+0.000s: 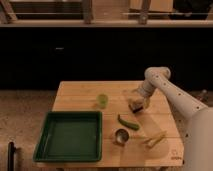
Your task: Wipe tray with eraser
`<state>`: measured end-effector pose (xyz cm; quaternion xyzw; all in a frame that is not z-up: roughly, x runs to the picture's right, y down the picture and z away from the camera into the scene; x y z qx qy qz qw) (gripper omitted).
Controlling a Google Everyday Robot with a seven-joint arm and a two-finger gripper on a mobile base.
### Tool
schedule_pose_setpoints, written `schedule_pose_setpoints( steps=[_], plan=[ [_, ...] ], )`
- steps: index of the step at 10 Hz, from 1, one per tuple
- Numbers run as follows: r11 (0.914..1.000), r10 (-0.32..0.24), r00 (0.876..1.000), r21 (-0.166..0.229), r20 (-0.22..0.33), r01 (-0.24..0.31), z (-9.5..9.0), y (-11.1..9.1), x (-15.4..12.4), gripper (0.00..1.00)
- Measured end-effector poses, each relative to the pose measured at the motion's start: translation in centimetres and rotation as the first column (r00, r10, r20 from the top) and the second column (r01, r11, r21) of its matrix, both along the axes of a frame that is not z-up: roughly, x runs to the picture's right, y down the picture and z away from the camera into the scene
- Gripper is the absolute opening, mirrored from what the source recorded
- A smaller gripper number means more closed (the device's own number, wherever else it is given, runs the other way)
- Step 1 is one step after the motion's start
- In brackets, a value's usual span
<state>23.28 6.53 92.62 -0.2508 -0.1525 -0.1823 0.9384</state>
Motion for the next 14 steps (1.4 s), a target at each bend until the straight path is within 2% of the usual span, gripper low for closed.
schedule_pose_setpoints(
  steps=[10, 11, 12, 13, 14],
  plan=[
    [0.9999, -0.007, 1.0, -0.008, 0.023, 0.007, 1.2, 0.0, 0.0, 0.8],
    [0.9999, -0.007, 1.0, -0.009, 0.024, 0.007, 1.3, 0.0, 0.0, 0.77],
    [0.9999, -0.007, 1.0, -0.008, 0.024, 0.007, 1.4, -0.1, 0.1, 0.67],
    [0.9999, -0.006, 1.0, -0.01, 0.024, 0.006, 1.5, -0.1, 0.2, 0.62],
    [0.9999, -0.003, 1.0, -0.01, 0.023, 0.003, 1.6, -0.1, 0.4, 0.61]
  ],
)
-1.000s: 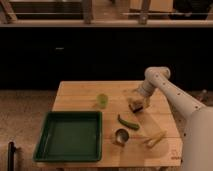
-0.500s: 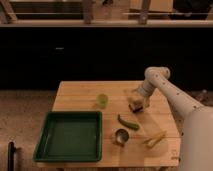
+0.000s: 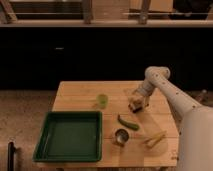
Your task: Wipe tray with eraser
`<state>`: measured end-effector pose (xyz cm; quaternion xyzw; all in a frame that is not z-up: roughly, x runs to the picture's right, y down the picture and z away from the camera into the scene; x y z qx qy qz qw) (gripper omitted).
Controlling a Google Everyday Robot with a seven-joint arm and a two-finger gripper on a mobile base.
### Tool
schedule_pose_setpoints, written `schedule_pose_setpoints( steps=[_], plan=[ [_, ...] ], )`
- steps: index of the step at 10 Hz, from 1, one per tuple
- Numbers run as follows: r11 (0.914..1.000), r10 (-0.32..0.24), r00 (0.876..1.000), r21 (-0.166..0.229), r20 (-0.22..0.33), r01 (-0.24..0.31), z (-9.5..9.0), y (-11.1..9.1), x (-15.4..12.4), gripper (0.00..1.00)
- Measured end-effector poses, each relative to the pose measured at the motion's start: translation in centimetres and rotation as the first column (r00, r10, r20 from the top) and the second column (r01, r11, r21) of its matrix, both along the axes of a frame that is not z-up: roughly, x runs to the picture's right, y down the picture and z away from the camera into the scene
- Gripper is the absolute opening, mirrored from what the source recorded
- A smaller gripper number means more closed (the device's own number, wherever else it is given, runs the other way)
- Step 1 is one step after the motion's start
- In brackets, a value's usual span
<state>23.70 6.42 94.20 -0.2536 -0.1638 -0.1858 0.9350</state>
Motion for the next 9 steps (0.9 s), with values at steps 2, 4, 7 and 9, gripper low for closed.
schedule_pose_setpoints(
  steps=[2, 4, 7, 9],
  plan=[
    [1.0, 0.001, 1.0, 0.0, 0.002, -0.001, 0.28, -0.02, -0.08, 0.68],
    [1.0, -0.004, 1.0, 0.002, 0.003, 0.004, 0.61, -0.25, -0.32, 0.57],
    [1.0, 0.003, 1.0, 0.002, -0.002, -0.003, 0.81, -0.33, 0.01, 0.3],
    [1.0, 0.003, 1.0, 0.002, -0.001, -0.003, 1.04, -0.48, -0.05, 0.09]
  ],
)
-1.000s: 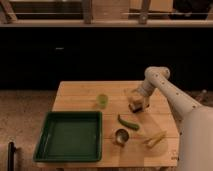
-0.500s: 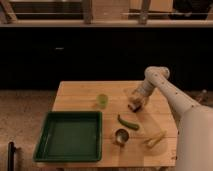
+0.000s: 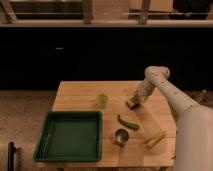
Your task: Wipe tray with eraser
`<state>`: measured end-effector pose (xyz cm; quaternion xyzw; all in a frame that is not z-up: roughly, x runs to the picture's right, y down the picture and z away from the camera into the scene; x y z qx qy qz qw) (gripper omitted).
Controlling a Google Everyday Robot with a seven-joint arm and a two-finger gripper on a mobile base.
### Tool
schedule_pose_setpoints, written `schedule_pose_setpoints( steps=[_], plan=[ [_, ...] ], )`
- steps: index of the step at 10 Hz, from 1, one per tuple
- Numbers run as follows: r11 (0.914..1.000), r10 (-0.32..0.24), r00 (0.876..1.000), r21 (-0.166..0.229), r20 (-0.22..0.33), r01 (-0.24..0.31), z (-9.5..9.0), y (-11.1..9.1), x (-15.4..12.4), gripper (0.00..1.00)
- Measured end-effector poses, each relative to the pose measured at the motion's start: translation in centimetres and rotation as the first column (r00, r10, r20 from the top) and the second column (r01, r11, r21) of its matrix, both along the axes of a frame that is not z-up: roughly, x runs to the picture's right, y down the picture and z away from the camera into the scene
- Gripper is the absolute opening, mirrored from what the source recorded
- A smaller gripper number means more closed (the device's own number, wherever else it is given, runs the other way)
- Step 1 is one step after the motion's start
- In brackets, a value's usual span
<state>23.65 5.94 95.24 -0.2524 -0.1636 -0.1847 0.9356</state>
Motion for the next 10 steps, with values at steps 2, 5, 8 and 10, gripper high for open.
schedule_pose_setpoints(
  steps=[2, 5, 8, 10],
  plan=[
    [1.0, 0.004, 1.0, 0.001, -0.005, -0.004, -0.1, -0.3, -0.1, 0.0],
    [0.9999, 0.013, 1.0, 0.002, -0.013, -0.013, -0.9, -1.7, -0.4, 0.0],
    [0.9998, 0.019, 1.0, 0.002, -0.023, -0.019, -0.7, -1.8, -0.5, 0.0],
    [0.9997, 0.024, 0.999, 0.008, -0.034, -0.023, -1.5, -3.0, -0.7, 0.0]
  ],
)
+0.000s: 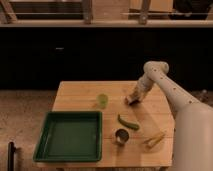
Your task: Wipe tray with eraser
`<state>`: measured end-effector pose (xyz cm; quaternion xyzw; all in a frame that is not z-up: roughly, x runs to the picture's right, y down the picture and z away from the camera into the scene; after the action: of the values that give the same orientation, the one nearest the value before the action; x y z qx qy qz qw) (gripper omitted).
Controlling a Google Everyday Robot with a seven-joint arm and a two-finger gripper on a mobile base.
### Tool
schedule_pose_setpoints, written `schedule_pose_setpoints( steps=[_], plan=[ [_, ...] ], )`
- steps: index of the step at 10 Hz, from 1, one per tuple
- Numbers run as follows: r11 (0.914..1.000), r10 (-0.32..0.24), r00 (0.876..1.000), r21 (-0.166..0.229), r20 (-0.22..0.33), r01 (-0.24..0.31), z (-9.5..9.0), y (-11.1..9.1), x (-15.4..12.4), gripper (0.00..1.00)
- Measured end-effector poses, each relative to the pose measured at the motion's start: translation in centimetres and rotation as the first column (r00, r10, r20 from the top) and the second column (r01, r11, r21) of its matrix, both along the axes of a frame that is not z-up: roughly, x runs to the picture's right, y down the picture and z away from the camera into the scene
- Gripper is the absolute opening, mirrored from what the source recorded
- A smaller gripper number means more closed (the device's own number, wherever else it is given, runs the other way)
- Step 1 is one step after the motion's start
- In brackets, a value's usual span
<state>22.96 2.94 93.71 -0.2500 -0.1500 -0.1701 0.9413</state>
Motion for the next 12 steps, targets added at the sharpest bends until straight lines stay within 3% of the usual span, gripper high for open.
schedule_pose_setpoints(
  steps=[4, 7, 10, 12],
  plan=[
    [0.9999, -0.002, 1.0, 0.011, -0.008, 0.002, -0.7, -0.6, -0.1, 0.0],
    [0.9996, 0.002, 1.0, 0.027, -0.017, -0.001, -3.2, -2.9, -0.3, 0.0],
    [0.9991, -0.011, 1.0, 0.04, -0.016, 0.011, -3.7, -2.9, -0.7, 0.0],
    [0.9985, -0.016, 1.0, 0.053, -0.019, 0.017, -5.6, -4.3, -0.8, 0.0]
  ],
)
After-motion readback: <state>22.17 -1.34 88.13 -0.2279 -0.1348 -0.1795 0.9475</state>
